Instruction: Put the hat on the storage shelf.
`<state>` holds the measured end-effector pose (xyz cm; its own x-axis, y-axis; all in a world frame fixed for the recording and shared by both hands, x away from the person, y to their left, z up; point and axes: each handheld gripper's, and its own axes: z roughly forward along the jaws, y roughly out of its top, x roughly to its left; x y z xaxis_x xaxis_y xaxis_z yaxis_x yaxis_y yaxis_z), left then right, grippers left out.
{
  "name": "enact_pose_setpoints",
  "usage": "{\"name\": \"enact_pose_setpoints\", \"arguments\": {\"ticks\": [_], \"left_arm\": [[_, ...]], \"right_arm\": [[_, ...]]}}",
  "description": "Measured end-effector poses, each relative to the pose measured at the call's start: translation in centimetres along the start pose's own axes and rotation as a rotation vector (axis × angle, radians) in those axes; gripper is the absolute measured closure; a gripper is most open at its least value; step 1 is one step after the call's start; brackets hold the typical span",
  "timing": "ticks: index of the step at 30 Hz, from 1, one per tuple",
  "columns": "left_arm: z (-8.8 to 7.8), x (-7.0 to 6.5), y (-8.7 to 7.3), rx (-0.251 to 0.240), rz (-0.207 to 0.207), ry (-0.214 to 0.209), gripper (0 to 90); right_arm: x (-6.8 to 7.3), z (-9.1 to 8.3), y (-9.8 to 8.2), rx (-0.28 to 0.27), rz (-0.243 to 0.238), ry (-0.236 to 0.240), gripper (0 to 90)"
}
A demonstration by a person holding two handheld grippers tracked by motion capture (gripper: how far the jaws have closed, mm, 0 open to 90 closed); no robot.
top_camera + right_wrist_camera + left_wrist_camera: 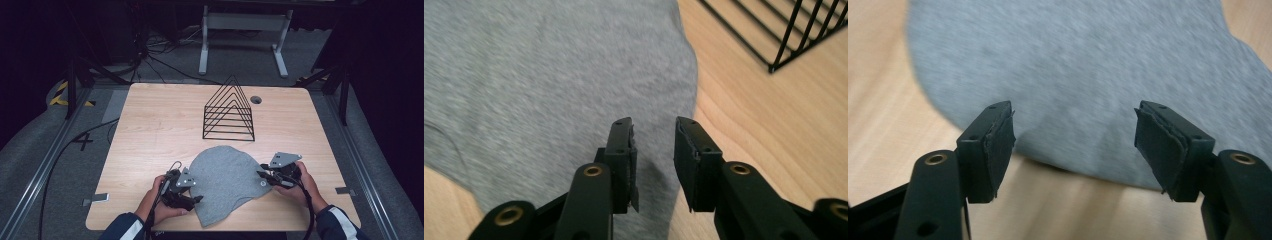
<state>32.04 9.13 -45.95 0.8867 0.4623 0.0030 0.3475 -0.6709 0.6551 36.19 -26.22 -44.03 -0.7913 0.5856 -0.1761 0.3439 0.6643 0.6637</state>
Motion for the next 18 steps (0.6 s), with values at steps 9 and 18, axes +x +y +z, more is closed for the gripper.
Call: {"name": "enact_pose_setpoints", "arguments": {"ticks": [9,18], "left_arm": [[-0.2,1.8,-0.9,0.029,-0.022,0.068,29.4],[-1.0,5.6,-1.6,0.023,-0.119,0.135,28.8]], "right_arm": [[0.4,0.2,-1.0,0.067,0.017,0.071,73.5],[3.8,-0.4,-0.2,0.088,-0.036,0.146,64.5]]}}
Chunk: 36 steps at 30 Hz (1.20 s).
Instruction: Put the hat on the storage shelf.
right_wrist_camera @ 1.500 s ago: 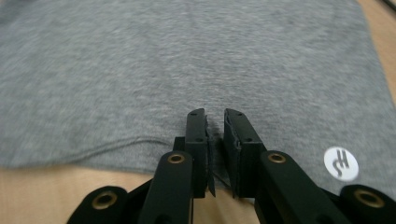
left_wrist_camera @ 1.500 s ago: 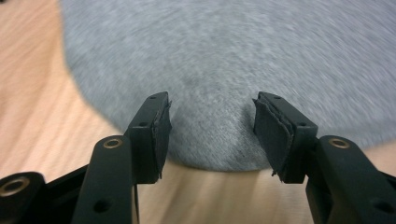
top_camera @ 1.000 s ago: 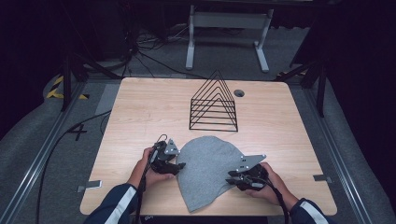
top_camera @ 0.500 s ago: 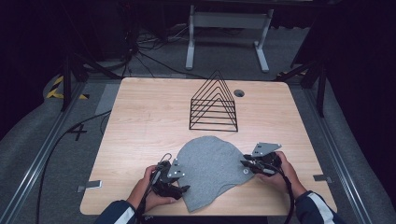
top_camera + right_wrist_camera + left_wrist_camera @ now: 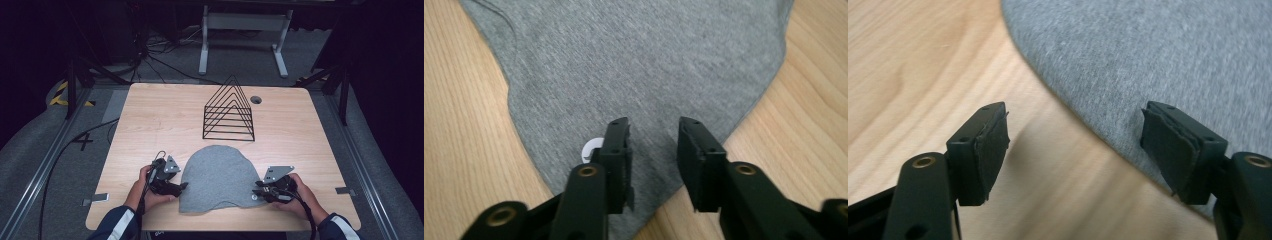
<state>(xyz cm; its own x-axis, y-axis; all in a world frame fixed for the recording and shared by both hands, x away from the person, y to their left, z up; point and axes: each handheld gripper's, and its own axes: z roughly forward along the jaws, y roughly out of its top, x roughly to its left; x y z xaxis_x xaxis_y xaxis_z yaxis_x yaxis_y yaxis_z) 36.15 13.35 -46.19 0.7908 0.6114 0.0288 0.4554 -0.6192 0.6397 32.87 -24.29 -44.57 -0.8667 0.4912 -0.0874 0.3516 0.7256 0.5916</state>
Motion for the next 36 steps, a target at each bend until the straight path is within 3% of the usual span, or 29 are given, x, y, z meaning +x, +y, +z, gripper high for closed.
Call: {"name": "enact_pose_setpoints", "arguments": {"ticks": [2,3,5,7,10,13,14,17,21,22,25,29,34,36], "left_arm": [[0.0,0.9,0.3,-0.014,-0.034,-0.043,27.9],[0.0,0.9,0.3,-0.014,-0.034,-0.043,27.5],[0.5,1.1,0.8,-0.023,-0.040,-0.029,27.0],[1.1,1.3,1.2,-0.009,-0.049,-0.054,24.7],[2.1,1.6,1.7,0.003,-0.041,-0.070,21.3],[2.7,2.0,2.5,0.003,-0.052,-0.078,18.1],[2.9,2.1,2.6,-0.005,-0.057,-0.079,17.2],[3.3,1.8,3.1,0.006,-0.018,-0.058,14.9],[3.6,1.6,3.3,0.007,-0.024,-0.054,13.3],[3.6,1.6,3.3,0.004,-0.020,-0.050,13.1],[3.5,1.4,3.3,0.006,-0.014,-0.061,14.8],[3.3,1.1,3.4,0.011,-0.012,-0.063,20.8],[3.1,0.9,3.6,0.014,0.006,-0.087,35.9],[3.1,0.9,3.5,-0.001,-0.006,-0.093,40.0]], "right_arm": [[-0.6,-0.2,0.7,-0.047,0.031,-0.012,57.7],[-0.6,-0.2,0.7,-0.047,0.031,-0.012,57.7],[-1.7,-0.4,1.7,-0.106,0.066,-0.038,51.6],[-3.0,-0.1,2.8,-0.139,0.096,-0.054,46.1],[-4.5,1.1,3.6,-0.131,0.120,-0.061,37.7],[-5.7,3.0,4.2,-0.084,0.163,-0.039,30.4],[-5.8,3.4,4.2,-0.078,0.164,-0.042,29.3],[-5.9,4.3,4.5,-0.066,0.165,-0.027,24.7],[-5.4,5.4,4.7,-0.016,0.141,-0.033,19.6],[-5.4,5.5,4.7,-0.024,0.161,-0.035,19.4],[-5.3,5.4,4.6,-0.027,0.165,-0.036,22.8],[-4.7,5.0,4.6,-0.028,0.150,-0.022,38.9],[-4.4,4.8,4.7,-0.029,0.146,-0.001,56.6],[-4.4,4.7,4.7,-0.032,0.153,-0.001,62.8]]}}
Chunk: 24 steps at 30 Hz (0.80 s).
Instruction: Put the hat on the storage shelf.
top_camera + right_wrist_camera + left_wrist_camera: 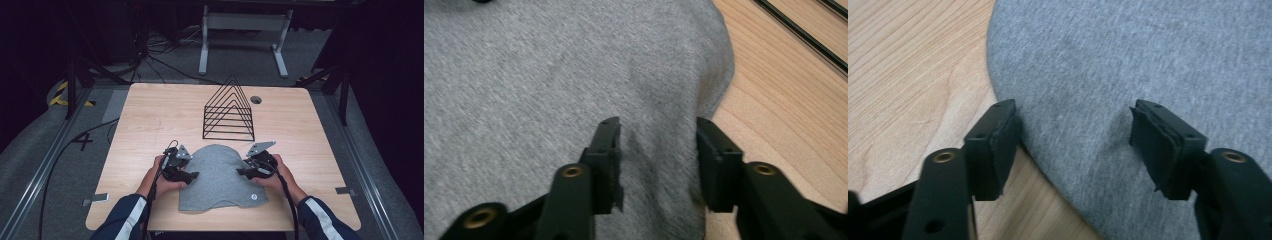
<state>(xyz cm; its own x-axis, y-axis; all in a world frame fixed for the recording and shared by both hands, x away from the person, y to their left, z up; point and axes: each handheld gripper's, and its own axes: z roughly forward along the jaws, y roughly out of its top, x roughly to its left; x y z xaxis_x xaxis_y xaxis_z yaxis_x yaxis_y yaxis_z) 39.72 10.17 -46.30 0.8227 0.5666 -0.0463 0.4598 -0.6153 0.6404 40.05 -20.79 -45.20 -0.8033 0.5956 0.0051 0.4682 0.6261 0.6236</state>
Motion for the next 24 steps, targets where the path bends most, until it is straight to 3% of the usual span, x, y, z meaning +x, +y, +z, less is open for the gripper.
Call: {"name": "enact_pose_setpoints", "arguments": {"ticks": [2,4,11,18,24], "left_arm": [[-0.1,0.2,0.0,-0.006,-0.003,0.004,47.4],[-0.1,0.3,0.0,-0.013,-0.012,0.003,53.1],[-0.1,0.4,0.0,-0.017,0.014,-0.058,81.6],[-0.6,0.2,0.2,-0.042,0.028,-0.055,85.2],[-2.3,-0.2,1.0,-0.099,0.059,-0.041,85.3]], "right_arm": [[-0.1,0.0,-0.1,-0.008,0.007,0.026,73.6],[-0.2,-0.1,-0.2,-0.014,0.013,0.044,77.9],[-0.1,-0.2,-0.2,-0.018,0.007,0.038,82.6],[-0.4,-1.2,-0.3,-0.076,-0.003,0.029,83.3],[-0.4,-2.7,0.1,-0.134,-0.016,0.025,83.4]]}}
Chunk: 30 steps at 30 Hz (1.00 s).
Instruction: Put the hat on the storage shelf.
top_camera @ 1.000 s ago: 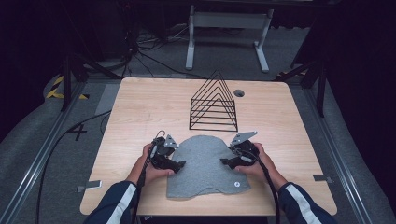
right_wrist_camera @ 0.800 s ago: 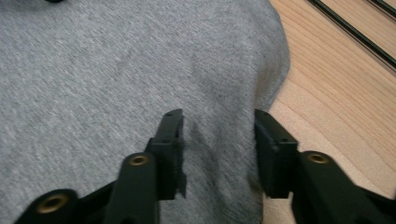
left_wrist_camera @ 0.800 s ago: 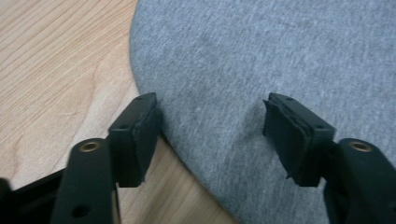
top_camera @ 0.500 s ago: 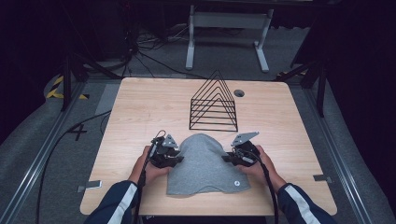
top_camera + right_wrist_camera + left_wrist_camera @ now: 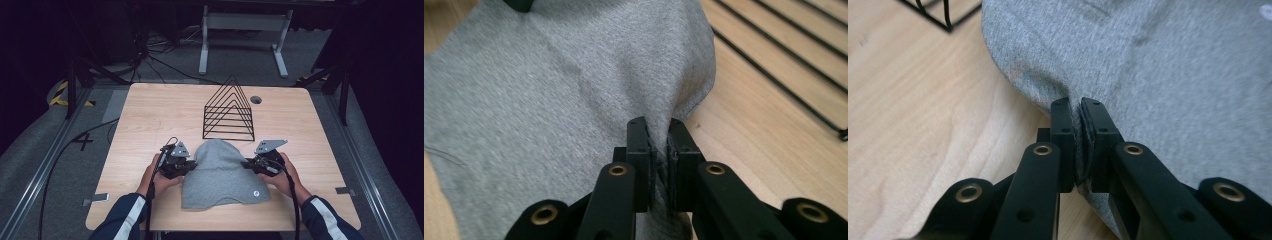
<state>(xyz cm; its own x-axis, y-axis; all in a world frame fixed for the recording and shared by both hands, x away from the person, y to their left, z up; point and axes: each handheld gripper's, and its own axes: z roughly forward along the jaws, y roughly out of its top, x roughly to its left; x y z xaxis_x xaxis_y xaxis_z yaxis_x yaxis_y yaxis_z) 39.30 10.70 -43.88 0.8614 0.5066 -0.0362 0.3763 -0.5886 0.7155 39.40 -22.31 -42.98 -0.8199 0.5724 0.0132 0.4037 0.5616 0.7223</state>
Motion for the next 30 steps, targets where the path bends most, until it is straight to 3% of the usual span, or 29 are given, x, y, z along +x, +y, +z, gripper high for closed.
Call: {"name": "enact_pose_setpoints", "arguments": {"ticks": [1,13,22,23,24,30], "left_arm": [[-0.3,0.0,0.2,-0.020,0.004,0.003,85.3],[-2.0,-0.4,3.9,-0.065,0.100,0.016,85.4],[-5.4,0.3,9.2,-0.120,0.187,0.049,85.6],[-5.4,0.3,9.2,-0.120,0.187,0.049,85.6],[-6.5,0.4,10.6,-0.144,0.208,0.058,85.6],[-8.2,1.0,13.3,-0.166,0.233,0.093,85.7]], "right_arm": [[0.0,-0.2,0.1,-0.004,-0.002,-0.004,83.4],[0.1,-3.6,2.1,-0.096,-0.056,-0.051,83.4],[-0.7,-6.8,5.2,-0.163,-0.087,-0.099,83.4],[-0.7,-6.8,5.2,-0.163,-0.087,-0.099,83.4],[-1.0,-8.0,6.4,-0.185,-0.092,-0.118,83.5],[-1.8,-10.3,8.8,-0.238,-0.098,-0.156,83.5]]}}
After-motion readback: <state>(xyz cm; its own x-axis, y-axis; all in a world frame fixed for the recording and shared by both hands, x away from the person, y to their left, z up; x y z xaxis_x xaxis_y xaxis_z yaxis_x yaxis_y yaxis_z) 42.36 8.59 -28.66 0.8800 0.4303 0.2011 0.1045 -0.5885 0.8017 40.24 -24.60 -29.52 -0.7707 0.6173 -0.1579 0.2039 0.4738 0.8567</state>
